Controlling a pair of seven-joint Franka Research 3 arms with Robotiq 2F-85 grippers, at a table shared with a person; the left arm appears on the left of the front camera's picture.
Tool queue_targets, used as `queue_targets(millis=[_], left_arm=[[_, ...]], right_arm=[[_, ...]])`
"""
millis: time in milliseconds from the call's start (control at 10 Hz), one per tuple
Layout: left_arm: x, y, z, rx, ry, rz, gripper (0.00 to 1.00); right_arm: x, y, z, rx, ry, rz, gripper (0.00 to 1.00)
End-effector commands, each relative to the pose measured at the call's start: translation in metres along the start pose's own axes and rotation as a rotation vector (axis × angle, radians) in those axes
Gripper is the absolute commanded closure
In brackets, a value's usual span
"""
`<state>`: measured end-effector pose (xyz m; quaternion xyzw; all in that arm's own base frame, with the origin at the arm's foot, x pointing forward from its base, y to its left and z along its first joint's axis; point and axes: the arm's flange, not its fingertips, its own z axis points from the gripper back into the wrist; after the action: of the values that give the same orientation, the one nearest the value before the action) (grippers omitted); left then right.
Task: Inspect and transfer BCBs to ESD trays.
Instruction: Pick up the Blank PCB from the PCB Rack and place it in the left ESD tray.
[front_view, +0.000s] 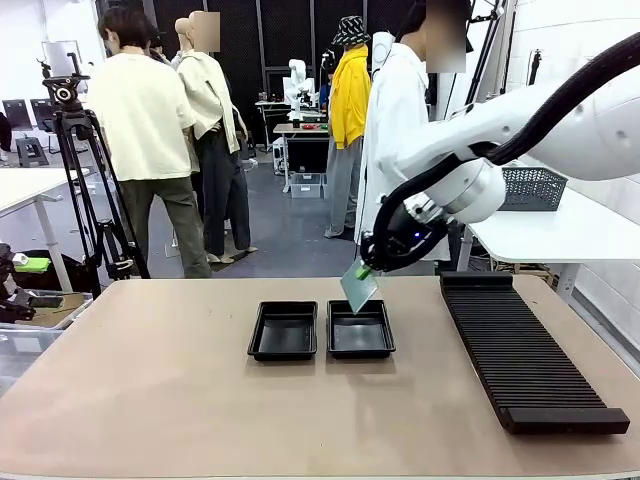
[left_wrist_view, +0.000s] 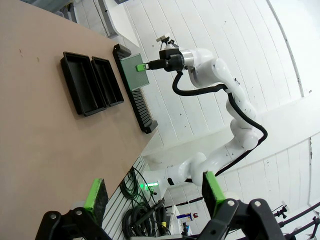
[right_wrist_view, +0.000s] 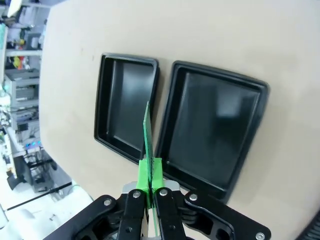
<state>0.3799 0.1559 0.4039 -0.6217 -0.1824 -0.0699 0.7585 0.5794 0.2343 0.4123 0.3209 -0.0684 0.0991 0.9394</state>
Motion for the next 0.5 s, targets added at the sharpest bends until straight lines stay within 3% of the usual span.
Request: queue_targets(millis=[0,200,300,400], left_arm=[[0.0002,-0.0024,0.0010,-0.001,-0.002,-0.005,0.00],[0.0002,-0.0024,0.0010,-0.001,-0.002,-0.005,0.00],[0.0002,-0.0024,0.0010,-0.001,-0.002,-0.005,0.00],[0.0002,-0.0024,0.0010,-0.001,-0.002,-0.005,0.00]], right_arm=[[0.0073,0.0036,-0.0109,0.030,-0.013,0.035,1.00],[0.0013,0.0015,-0.0126,0.077,0.005,0.117,1.00],[0.0023,0.0075,-0.0151,0.014,0.017,0.024,1.00],[0.0023,0.0075,-0.0151,0.014,0.017,0.024,1.00]])
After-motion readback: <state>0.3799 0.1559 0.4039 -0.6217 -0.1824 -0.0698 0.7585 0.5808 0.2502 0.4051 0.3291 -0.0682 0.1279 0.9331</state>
